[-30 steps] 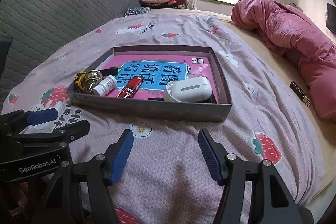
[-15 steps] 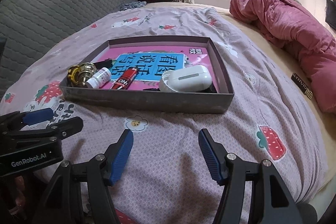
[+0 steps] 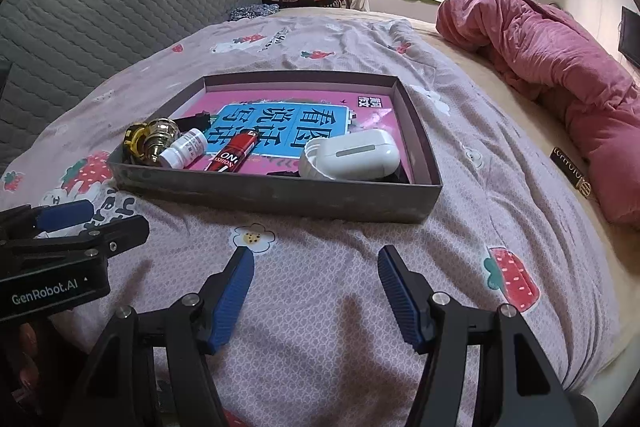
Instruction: Organize rigid objects
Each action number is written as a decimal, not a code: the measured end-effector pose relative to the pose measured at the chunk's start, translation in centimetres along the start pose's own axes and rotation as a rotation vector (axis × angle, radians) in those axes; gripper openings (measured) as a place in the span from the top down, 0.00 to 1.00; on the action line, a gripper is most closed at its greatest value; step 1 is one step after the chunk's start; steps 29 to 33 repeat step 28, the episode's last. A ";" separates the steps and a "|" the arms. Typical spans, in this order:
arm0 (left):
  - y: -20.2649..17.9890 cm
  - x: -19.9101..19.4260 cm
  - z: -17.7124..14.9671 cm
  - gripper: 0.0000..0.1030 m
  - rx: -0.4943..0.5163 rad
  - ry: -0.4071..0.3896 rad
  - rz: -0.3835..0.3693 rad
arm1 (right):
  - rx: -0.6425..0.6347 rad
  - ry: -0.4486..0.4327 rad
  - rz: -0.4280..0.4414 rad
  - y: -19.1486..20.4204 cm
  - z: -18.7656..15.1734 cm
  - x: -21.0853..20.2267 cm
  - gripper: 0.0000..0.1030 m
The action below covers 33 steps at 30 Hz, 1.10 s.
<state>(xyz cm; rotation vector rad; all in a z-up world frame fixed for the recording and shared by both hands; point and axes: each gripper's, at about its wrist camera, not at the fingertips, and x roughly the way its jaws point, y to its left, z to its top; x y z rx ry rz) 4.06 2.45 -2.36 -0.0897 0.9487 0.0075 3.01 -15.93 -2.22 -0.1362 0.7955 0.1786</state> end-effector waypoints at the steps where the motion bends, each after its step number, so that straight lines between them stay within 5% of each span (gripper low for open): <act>1: 0.0 0.0 0.0 0.26 -0.001 -0.001 0.001 | -0.001 -0.002 -0.001 0.0 0.0 0.0 0.38; 33: 0.3 0.1 0.1 0.26 -0.003 -0.005 0.028 | 0.009 0.008 -0.013 -0.4 0.0 0.4 0.38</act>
